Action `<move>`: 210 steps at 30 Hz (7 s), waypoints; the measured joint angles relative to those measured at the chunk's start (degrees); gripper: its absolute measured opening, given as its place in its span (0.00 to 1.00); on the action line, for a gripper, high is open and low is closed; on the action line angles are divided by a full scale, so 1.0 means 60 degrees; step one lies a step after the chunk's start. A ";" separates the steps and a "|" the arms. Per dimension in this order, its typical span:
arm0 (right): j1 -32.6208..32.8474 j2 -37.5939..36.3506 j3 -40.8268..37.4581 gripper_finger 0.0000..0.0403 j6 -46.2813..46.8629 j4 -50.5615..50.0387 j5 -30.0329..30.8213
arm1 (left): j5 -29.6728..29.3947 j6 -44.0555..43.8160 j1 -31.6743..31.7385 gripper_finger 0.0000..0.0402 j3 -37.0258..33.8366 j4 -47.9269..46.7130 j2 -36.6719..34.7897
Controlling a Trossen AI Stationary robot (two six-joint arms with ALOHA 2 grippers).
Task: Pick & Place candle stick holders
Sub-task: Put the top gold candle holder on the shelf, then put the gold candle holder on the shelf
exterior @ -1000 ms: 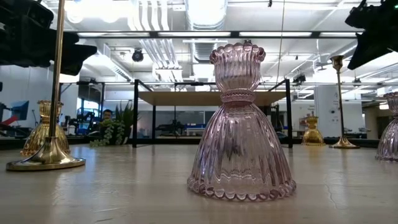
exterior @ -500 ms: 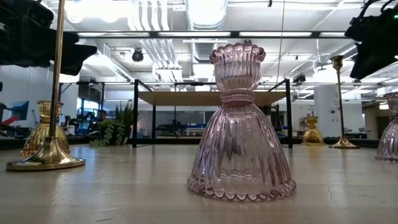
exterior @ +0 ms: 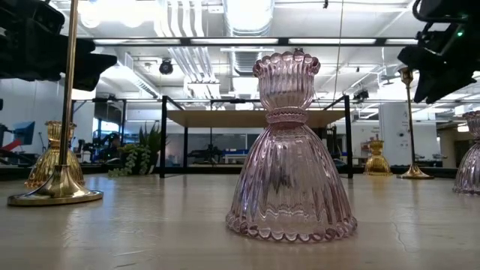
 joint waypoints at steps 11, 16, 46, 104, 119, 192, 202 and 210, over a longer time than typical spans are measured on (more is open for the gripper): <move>-0.0330 0.0117 -0.0080 0.43 -0.0869 0.0971 0.0347 | 0.0000 0.0002 0.0002 0.61 0.0002 -0.0003 0.0000; -0.0734 0.0121 -0.0329 0.48 -0.1151 0.1407 0.0484 | 0.0000 0.0001 0.0001 0.61 0.0001 -0.0003 0.0000; -0.2779 0.0085 -0.1160 0.04 -0.4317 0.4369 0.0477 | 0.0000 0.0002 0.0001 0.61 0.0002 -0.0003 0.0000; -0.8331 0.7342 0.8490 0.03 -1.4890 0.7163 -0.9337 | 0.0000 0.0000 -0.0001 0.61 0.0000 -0.0003 0.0000; -0.9020 0.7483 0.8157 0.03 -1.5001 0.7234 -0.9807 | 0.0000 0.0003 -0.0001 0.61 0.0000 -0.0003 0.0000; -0.9464 0.4565 0.7521 0.60 -1.4874 0.3045 -0.9537 | 0.0000 0.0001 0.0003 0.61 0.0000 -0.0003 0.0000; -0.9460 0.1576 0.5099 0.51 -1.4106 0.3049 -1.0357 | 0.0037 -0.0410 -0.0001 0.61 0.0047 -0.0259 0.0000; -0.9460 0.0028 0.3554 0.46 -1.3724 0.3584 -1.0373 | 0.0806 -0.1792 -0.0004 0.61 0.0058 -0.0380 0.0600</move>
